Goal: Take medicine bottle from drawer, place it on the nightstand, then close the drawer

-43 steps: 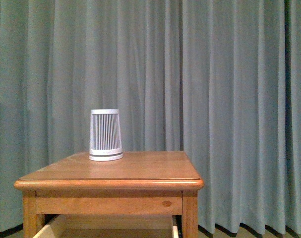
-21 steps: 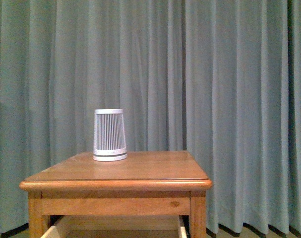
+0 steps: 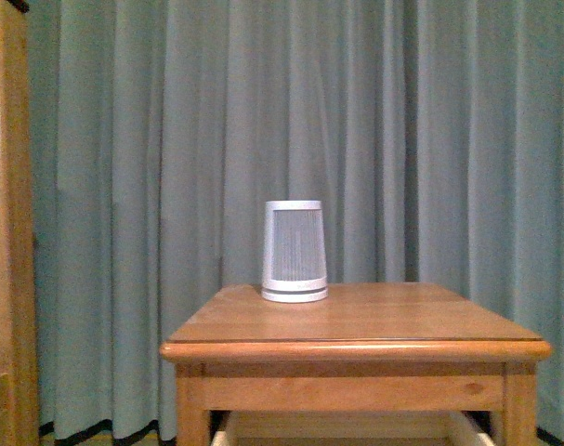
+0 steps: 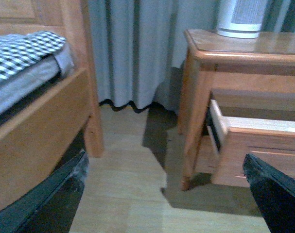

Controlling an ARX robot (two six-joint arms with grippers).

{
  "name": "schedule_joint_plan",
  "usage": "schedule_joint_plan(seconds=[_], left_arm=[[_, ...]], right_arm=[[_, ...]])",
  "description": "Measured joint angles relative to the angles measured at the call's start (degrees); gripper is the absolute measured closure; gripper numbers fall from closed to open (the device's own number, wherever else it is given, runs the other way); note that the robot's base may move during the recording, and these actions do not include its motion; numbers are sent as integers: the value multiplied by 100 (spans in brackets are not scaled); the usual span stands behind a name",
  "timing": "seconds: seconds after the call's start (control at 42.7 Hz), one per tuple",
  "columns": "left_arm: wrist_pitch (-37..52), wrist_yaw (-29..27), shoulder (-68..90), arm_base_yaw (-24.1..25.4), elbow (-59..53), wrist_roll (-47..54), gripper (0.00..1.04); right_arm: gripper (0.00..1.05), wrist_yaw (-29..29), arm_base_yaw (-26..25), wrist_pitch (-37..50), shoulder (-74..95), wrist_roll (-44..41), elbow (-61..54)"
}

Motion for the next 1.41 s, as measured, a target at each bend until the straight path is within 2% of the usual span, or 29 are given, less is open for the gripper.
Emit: schedule_joint_plan(seconds=[0.234,0.258,0.328,0.422,0.539,0.656,0.797,0.961,1.219,1.407], left_arm=[[0,-17,-4,0,-2,9,7],[0,-13,-4,0,-2,9,7],[-2,-15,-4,0,-2,9,7],[0,-11,-4,0,-2,9,7],[0,-11,-4,0,-2,9,7],[0,-9,-4,0,-2,9,7],[0,-9,-4,0,-2,11,7],[-2,-9,-4,0,-2,9,7],[-2,-9,-4,0,-2,11,7],[-2,-9,-4,0,-2,11,7]], right_arm=[[7,-4,4,-7,9,2,0],[7,243,74,-55,52,68,4],[7,1770,553,-63,656,356,127],[7,2350,595,675,1735,529,378],[7,2334,531,1869,3698,531,1425],[7,2085,568,1952,5359,385,2549],[7,1648,581,1574,6808,389,3591],[7,1434,557,1187,8008,481,4376],[7,1486,610,581,9663,538,5571],[7,1585,715,483,10498,514,6371]])
